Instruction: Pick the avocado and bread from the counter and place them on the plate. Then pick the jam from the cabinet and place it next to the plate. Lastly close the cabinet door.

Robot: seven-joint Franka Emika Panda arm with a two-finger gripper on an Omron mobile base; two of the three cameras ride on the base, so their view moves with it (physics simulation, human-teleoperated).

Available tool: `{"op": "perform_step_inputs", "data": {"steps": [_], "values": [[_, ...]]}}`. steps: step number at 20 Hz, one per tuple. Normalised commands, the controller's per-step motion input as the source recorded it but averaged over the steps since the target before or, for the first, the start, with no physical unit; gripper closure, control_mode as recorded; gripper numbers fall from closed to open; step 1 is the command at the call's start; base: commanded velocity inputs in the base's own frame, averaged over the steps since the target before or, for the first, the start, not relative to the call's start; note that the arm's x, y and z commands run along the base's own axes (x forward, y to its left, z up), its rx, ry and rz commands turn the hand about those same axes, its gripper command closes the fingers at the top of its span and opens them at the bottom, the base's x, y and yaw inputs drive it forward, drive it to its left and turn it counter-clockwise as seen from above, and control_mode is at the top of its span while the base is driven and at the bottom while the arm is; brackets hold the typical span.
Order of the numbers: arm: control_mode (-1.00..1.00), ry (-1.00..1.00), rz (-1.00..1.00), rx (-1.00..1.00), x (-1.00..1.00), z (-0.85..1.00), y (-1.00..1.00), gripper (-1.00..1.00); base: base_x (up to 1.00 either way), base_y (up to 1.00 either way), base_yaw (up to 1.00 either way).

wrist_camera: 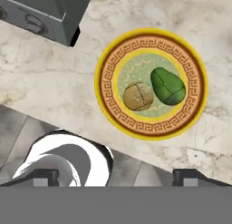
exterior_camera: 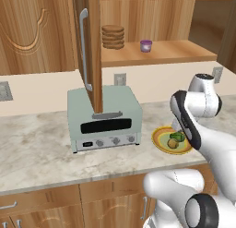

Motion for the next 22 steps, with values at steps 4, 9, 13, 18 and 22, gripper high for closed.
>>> {"op": "perform_step_inputs", "data": {"steps": [4,9,13,18,22], "values": [[-1.00,-0.11,-0.17,0.00,-0.11,0.61,0.16,-1.00,0.00,0.00,0.00],[-1.00,-0.16,-0.17,0.00,-0.04,0.58,0.15,-1.00,0.00,0.00,0.00],[-1.00,-0.14,-0.18,0.00,0.00,0.51,0.16,-1.00,0.00,0.00,0.00],[-1.00,-0.12,-0.13,0.00,0.00,0.50,0.16,-1.00,0.00,0.00,0.00],[-1.00,-0.12,-0.07,0.00,0.00,0.49,0.14,-1.00,0.00,0.00,0.00]]}}
